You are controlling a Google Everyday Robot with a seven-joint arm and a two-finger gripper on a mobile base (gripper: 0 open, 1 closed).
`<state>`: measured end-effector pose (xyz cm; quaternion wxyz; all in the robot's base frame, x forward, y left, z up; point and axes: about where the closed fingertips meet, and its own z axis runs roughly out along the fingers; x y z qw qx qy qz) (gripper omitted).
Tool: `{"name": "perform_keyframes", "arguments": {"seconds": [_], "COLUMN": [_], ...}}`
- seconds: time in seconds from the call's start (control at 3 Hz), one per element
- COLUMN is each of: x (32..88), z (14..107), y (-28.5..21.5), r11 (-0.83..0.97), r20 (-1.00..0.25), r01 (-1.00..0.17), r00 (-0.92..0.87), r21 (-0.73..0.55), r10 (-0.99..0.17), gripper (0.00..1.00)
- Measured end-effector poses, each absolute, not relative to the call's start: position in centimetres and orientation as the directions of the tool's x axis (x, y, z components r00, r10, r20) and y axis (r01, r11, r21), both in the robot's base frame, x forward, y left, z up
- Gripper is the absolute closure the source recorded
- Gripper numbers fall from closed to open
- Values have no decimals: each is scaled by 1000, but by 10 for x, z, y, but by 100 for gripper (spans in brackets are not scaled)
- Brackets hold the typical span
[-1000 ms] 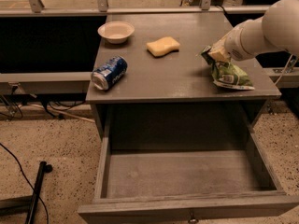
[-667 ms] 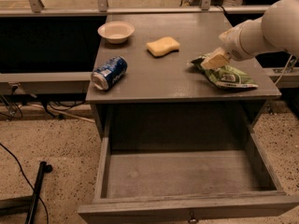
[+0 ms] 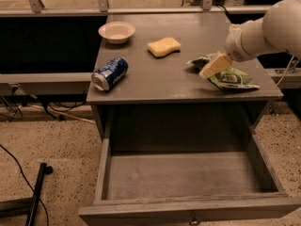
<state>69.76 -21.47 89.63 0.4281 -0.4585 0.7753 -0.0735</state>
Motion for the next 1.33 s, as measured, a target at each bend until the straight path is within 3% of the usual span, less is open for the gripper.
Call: {"name": "perform_keyframes", "arguments": {"seconds": [1.33], "x": [684], "z": [991], "y": [-220], "r11": [528], "r20": [-575], "r01": [-604], "r00": [-138], "r21": [-597], "r10": [-807], "gripper": [0]}}
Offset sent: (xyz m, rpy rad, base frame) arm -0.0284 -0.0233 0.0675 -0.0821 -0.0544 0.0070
